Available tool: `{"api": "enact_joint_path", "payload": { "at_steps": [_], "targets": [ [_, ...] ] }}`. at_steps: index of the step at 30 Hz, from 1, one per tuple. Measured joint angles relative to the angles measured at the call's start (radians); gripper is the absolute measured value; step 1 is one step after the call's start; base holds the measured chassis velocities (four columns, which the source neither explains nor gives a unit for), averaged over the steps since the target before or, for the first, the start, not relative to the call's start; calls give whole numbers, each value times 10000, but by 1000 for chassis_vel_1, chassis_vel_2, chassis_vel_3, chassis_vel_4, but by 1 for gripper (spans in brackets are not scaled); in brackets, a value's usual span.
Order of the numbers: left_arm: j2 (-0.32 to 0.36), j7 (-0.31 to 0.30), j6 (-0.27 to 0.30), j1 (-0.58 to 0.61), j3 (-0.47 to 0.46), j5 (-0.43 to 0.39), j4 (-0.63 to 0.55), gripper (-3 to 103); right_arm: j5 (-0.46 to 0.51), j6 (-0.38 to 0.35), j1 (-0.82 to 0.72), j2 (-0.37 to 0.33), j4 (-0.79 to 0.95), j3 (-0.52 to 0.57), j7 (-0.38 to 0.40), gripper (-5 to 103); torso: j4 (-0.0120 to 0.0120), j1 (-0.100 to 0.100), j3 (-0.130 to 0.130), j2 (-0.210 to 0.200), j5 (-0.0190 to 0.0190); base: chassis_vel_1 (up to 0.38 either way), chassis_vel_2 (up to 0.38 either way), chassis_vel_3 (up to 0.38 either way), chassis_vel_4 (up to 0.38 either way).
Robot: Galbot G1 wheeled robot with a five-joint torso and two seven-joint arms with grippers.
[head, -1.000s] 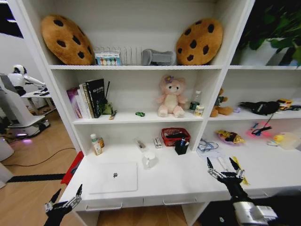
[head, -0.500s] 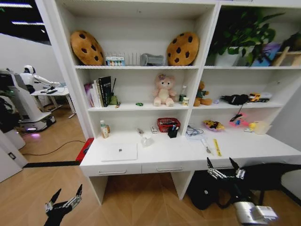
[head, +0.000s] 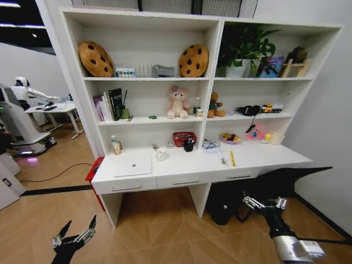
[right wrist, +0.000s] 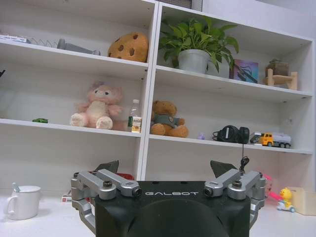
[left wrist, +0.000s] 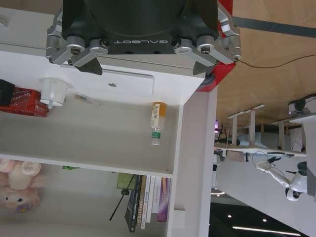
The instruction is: Organize the objects on the table.
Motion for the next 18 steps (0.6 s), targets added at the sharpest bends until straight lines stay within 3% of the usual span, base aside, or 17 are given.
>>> {"api": "enact_joint_path", "payload": {
  "at_steps": [5,18],
  "targets": [
    [0,0,0,0,0,0,0,100,0,1,-3,0,0,0,0,100,-18,-5,-3,2,0,-13,39,63,-11],
    [0,0,0,0,0,0,0,100,0,0,-6,0,0,0,0,100,-14,-11,-5,7,3,4,-6,-17,1]
  ]
}}
